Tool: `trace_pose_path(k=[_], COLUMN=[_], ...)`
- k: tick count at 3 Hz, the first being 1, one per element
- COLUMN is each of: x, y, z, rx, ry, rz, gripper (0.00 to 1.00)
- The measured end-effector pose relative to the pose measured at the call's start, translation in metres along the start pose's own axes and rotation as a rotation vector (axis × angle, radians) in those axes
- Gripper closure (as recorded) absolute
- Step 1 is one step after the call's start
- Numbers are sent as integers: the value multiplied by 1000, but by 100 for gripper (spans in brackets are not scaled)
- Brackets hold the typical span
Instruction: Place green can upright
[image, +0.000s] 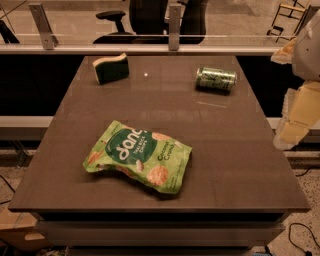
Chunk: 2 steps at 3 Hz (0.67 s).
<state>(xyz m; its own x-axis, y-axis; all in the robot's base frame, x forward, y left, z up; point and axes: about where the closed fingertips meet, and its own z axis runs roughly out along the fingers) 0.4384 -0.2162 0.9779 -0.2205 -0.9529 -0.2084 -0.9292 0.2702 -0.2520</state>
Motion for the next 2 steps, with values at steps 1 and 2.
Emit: trace_pose_path(k=[1,2], x=[0,-3], y=[-10,-26], z=[-3,-7], rx=[10,18], ry=[2,17], rz=[-6,-18], gripper=[0,0])
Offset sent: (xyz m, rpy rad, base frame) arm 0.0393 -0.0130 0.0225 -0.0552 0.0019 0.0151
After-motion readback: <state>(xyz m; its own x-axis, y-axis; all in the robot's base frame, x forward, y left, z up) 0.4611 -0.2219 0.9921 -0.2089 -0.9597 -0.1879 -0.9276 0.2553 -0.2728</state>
